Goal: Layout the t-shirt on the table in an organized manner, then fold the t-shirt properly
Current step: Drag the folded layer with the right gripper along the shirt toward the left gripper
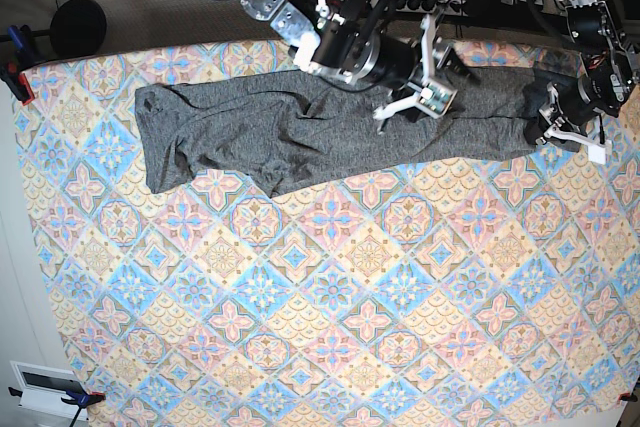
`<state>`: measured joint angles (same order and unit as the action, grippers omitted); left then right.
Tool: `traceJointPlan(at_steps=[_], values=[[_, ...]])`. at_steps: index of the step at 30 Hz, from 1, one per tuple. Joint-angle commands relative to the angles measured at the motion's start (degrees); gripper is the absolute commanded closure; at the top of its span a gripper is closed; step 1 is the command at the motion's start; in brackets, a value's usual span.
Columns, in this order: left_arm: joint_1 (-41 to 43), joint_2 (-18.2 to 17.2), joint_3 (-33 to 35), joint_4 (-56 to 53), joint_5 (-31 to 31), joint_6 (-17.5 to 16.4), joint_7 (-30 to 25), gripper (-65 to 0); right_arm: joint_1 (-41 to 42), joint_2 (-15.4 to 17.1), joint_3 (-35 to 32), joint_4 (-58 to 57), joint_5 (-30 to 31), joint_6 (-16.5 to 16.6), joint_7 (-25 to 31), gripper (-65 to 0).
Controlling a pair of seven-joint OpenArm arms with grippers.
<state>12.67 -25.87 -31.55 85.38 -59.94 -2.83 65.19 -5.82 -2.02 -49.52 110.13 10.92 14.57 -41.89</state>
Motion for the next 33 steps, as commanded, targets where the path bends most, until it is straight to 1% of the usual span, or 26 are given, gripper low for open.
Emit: traceJointPlan(at_steps=[1, 4, 7, 10, 11, 12, 13, 14, 16, 17, 20, 23, 24, 27, 30, 33], values=[[-0.49, -1.17, -0.49, 0.81, -0.76, -0.29, -0.62, 0.0, 1.39, -0.92, 0.07, 1.04, 0.73, 0.07, 1.93, -28.1], [-0.49, -1.17, -0.49, 0.73, -0.67, -0.2, -0.62, 0.0, 2.26, -0.92, 0.51, 1.04, 0.73, 0.07, 1.93, -31.0], [-0.49, -1.17, -0.49, 0.73, -0.67, -0.2, -0.62, 0.0, 2.62, -0.92, 3.93, 1.04, 0.73, 0.07, 1.93, -31.2], [-0.49, -1.17, -0.49, 0.73, -0.67, -0.2, -0.62, 0.0, 2.53, -1.01, 9.91, 0.95, 0.99, -0.02, 1.49, -31.2], [-0.49, -1.08, -0.41, 0.73, -0.67, -0.2, -0.62, 0.0, 2.26, -1.36, 12.11, 0.95, 1.08, -0.11, 1.49, -31.2], [-0.49, -0.55, -0.41, 0.73, -0.67, -0.2, -0.62, 0.0, 2.26, -2.68, 14.66, 0.95, 1.08, -0.37, 1.23, -31.2], [-0.49, -0.2, -0.49, 0.73, -0.67, -0.2, -0.62, 0.0, 2.18, -3.74, 16.77, 1.04, 1.08, -1.34, 0.26, -31.2], [-0.49, -0.02, -0.49, 0.73, -0.67, -0.11, -0.62, 0.0, 2.18, -4.88, 19.06, 1.04, 1.08, -3.36, -1.14, -31.2], [-0.49, 0.15, -0.49, 0.73, -0.67, -0.11, -0.62, 0.0, 2.18, -5.93, 21.78, 1.04, 1.08, -7.58, -4.31, -31.3], [-0.58, 0.24, -0.49, 0.73, -0.67, -0.03, -0.62, 0.0, 2.09, -5.93, 22.31, 1.04, 1.08, -9.51, -5.36, -31.3], [-1.28, 0.24, -0.49, 0.73, -0.58, -0.03, -0.62, 0.0, 2.09, -5.85, 22.31, 1.39, 1.43, -9.95, -7.03, -31.3], [-1.81, 0.24, -0.49, 0.73, -0.58, -0.03, -0.44, 0.0, 2.09, -5.76, 22.31, 1.48, 4.42, -9.95, -9.14, -31.3], [-1.9, 0.24, -0.49, 0.73, -0.58, -0.03, -0.44, 0.0, 2.09, -5.06, 22.31, 1.48, 6.18, -9.95, -10.02, -31.3], [-1.98, 0.07, -0.49, 0.64, -0.58, -0.03, -0.44, 0.0, 2.44, -1.27, 22.31, 1.48, 12.07, -9.95, -12.66, -31.3], [-2.07, -0.11, -0.49, -1.12, -0.58, -0.03, -0.44, 0.0, 2.44, -0.22, 22.75, 1.04, 17.35, -9.95, -14.68, -31.2], [-2.16, -0.9, -0.58, -3.93, -0.67, -0.03, -0.53, 0.0, 2.44, 3.65, 22.75, 1.04, 17.96, -9.95, -15.65, -31.2]])
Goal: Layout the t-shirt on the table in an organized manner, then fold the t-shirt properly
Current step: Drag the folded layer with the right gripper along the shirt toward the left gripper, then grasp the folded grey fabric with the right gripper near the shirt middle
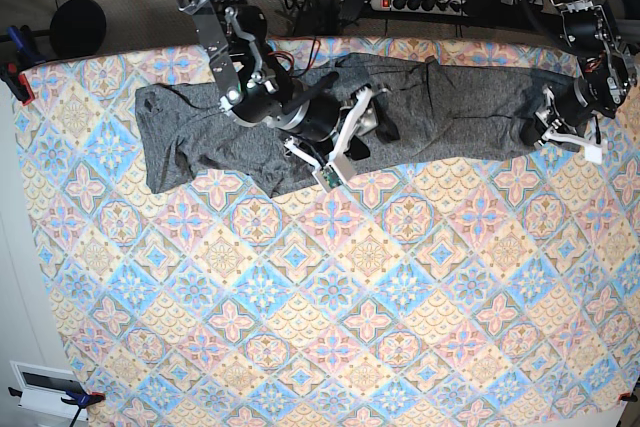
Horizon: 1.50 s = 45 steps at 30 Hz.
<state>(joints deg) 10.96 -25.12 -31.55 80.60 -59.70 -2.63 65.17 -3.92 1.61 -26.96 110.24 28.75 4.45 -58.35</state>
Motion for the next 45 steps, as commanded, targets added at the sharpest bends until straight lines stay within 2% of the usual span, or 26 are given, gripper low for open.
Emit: traceJointPlan(at_steps=[1, 7, 11, 16, 24, 36, 42, 45], values=[[-0.46, -1.73, -0.58, 0.41, -0.91, -0.22, -0.6, 0.0, 0.45, 0.99, -0.16, 0.93, 0.21, 0.17, 0.72, -31.2], [-0.46, -2.0, -0.58, 0.06, -1.09, -0.22, -0.6, 0.0, 0.54, 6.53, -4.2, 0.93, 0.48, 0.17, 0.72, -31.2], [-1.6, -2.0, -2.52, 0.24, -1.26, -0.22, -0.42, 0.0, 0.63, 8.46, -6.75, 0.67, 0.57, 0.17, -0.07, -31.2], [-1.69, -2.0, -7.09, 0.24, -1.0, -0.22, -0.33, 0.0, 0.71, 8.72, -11.15, -3.11, 0.48, 0.26, -4.47, -31.2], [-1.6, -2.08, -8.32, 0.24, -0.91, -0.22, -0.33, 0.0, 6.08, 8.55, -15.81, -9.53, 0.21, 0.26, -4.29, -31.2], [-1.6, -2.08, -8.32, 0.24, -0.91, -0.22, -0.33, 0.0, 6.17, 8.55, -15.72, -8.48, 0.39, 0.26, -4.29, -31.2], [-1.86, -2.08, -8.32, 0.24, -0.91, -0.22, -0.33, 0.0, 6.34, 8.72, -15.02, -0.3, 0.39, 0.26, -4.29, -31.2], [-1.95, -2.08, -8.32, 0.24, -0.91, -0.22, -0.33, 0.0, 5.99, 8.72, -11.24, 2.86, 0.39, 0.26, -4.29, -31.2]])
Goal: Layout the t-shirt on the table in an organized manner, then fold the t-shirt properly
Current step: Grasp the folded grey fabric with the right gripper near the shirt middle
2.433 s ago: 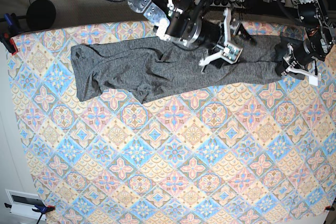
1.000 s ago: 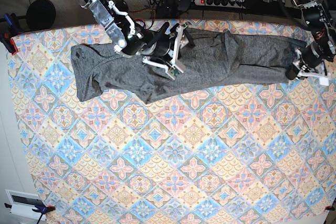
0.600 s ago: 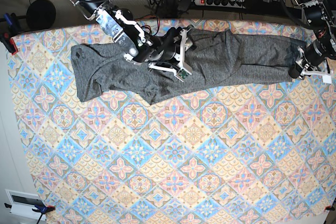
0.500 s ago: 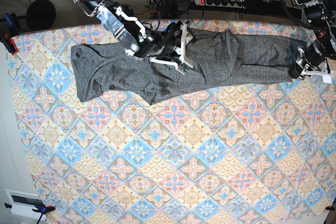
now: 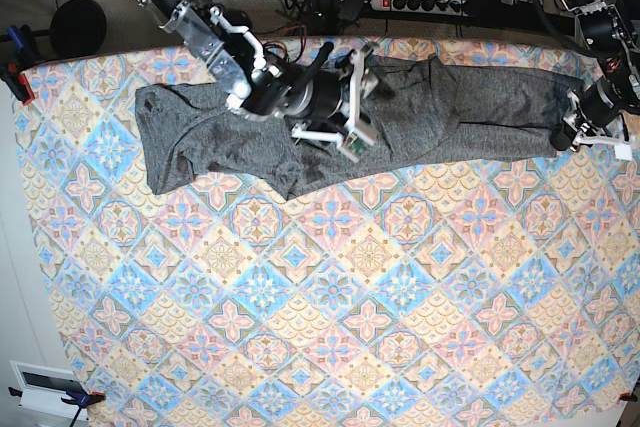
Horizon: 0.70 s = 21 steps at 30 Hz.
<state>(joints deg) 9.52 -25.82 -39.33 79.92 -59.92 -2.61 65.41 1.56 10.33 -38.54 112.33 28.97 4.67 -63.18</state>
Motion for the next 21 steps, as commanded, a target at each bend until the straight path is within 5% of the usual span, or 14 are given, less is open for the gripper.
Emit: traceJointPlan(at_steps=[1, 12, 21], values=[[-0.51, -1.38, -0.54, 0.92, -0.69, -0.25, -0.57, 0.0, 0.5, 0.0, 1.75, 1.12, 0.17, 0.04, 0.63, -31.2], [-0.16, -1.3, -3.97, 0.65, -1.05, -0.42, -0.57, 0.0, -1.69, -0.26, 3.34, 0.94, -0.09, 0.04, 17.33, -31.2], [0.72, -1.12, -13.02, 0.65, -1.13, -0.6, 3.56, 0.0, -1.61, -0.26, 3.6, 0.68, -0.18, 0.04, 19.35, -31.4]])
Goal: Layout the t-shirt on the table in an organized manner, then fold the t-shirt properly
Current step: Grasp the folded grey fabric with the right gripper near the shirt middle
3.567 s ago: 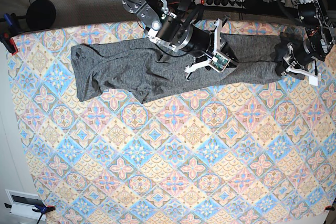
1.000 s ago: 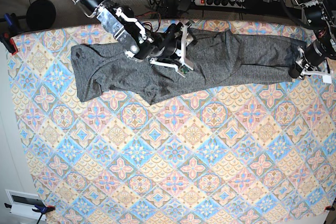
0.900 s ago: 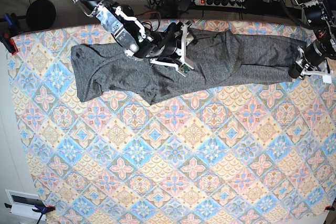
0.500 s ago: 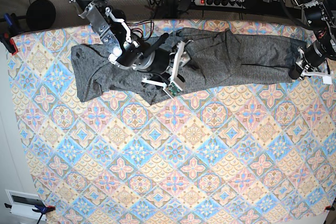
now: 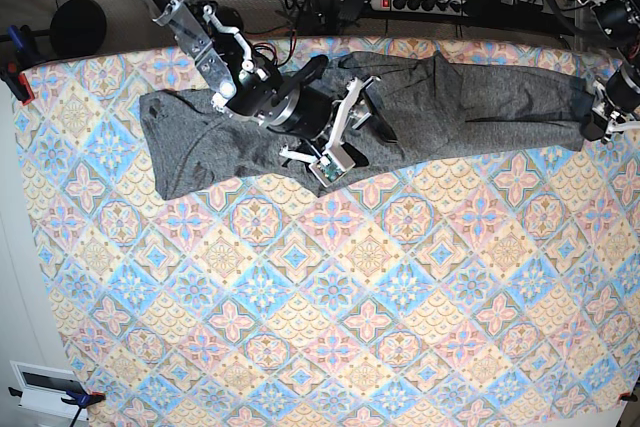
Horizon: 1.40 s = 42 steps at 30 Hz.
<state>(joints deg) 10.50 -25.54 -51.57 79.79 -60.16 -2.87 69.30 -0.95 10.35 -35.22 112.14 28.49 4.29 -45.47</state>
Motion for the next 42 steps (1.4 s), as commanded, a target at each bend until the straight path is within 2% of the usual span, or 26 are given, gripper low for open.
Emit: traceJointPlan(at_steps=[1, 32, 36, 42], values=[[-0.26, -1.41, -1.22, 0.78, -0.89, -0.33, 0.02, 0.0, 0.91, -0.28, 0.28, 0.7, 0.3, 0.41, 1.65, -31.4], [-1.05, -1.23, -1.22, 0.69, -0.37, 0.02, 0.55, -0.4, 0.56, -0.37, 0.28, 0.08, 0.3, 0.41, 1.65, -31.3], [-0.96, -1.23, -1.22, 0.69, -0.37, 0.02, 0.55, -11.8, 0.56, -0.37, 0.28, 0.08, 0.3, 0.41, 1.65, -31.3], [-0.7, -1.05, -1.22, 0.69, -0.37, 0.02, 0.55, -22.4, 0.56, -0.37, 0.28, 0.08, 0.3, 0.41, 1.65, -31.3]])
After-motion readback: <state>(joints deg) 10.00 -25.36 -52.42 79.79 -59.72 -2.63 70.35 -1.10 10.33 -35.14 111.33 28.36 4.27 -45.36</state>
